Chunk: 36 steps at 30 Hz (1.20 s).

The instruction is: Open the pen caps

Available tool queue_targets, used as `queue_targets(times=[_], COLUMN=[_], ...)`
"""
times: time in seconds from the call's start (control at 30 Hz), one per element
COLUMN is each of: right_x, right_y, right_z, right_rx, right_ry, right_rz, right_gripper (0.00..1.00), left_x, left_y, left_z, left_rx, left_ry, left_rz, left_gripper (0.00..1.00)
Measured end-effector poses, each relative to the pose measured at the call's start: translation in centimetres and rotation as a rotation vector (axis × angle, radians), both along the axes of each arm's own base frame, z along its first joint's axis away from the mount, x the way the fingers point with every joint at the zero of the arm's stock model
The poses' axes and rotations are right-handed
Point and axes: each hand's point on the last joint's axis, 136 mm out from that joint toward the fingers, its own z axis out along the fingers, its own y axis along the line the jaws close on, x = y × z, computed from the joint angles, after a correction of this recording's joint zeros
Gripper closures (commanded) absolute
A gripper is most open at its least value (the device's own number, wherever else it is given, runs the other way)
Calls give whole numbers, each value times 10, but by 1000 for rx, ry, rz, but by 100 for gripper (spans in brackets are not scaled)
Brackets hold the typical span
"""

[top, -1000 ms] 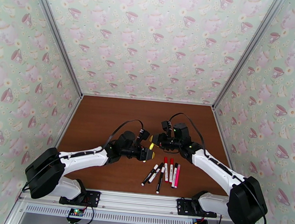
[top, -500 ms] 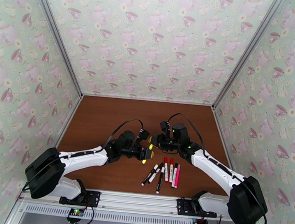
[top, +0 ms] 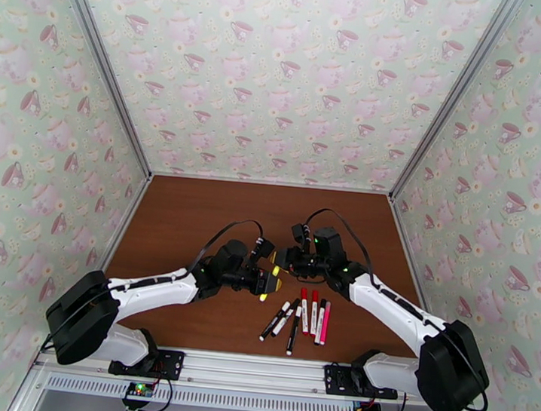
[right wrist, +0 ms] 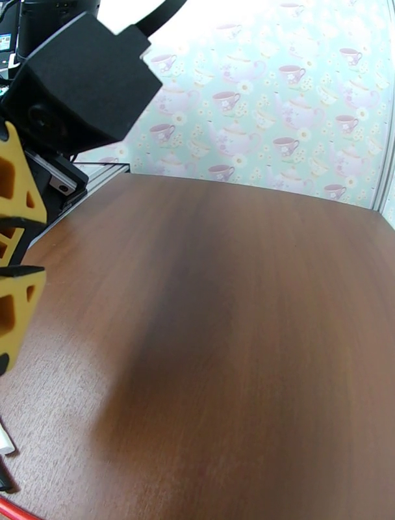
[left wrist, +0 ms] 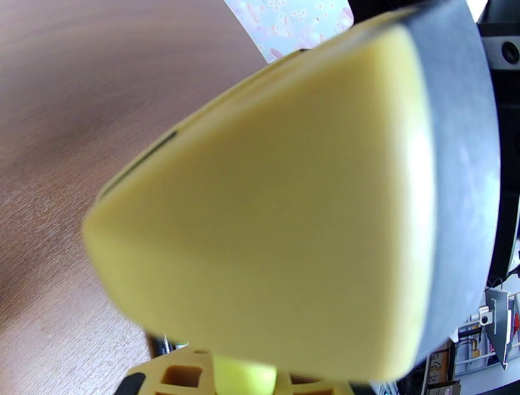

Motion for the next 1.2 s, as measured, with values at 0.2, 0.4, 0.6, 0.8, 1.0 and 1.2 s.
queue_targets(times=[0.2, 0.4, 0.6, 0.8, 1.0, 1.2], right_x=[0, 1, 4, 4, 3, 0], right_y=[1, 1, 0, 1, 1, 2], right_z=[-1, 0, 1, 6, 10, 27], right_rx=[0, 1, -9, -39, -38, 8], right_ry=[4, 1, -2, -3, -13, -52], right_rz=[0, -4, -20, -37, -37, -16], right_gripper=[86, 90, 92, 93, 94, 94], left_x=[0, 0, 0, 0, 0, -3], left_y=[0, 0, 1, 6, 6, 6], left_z=[0, 0, 1, 4, 6, 22], left_rx=[1, 0, 7, 86, 99, 46], left_ry=[0, -4, -18, -108, -142, -152], left_rz=[0, -2, -2, 24, 30, 7], left_gripper=[97, 95, 94, 91, 90, 93])
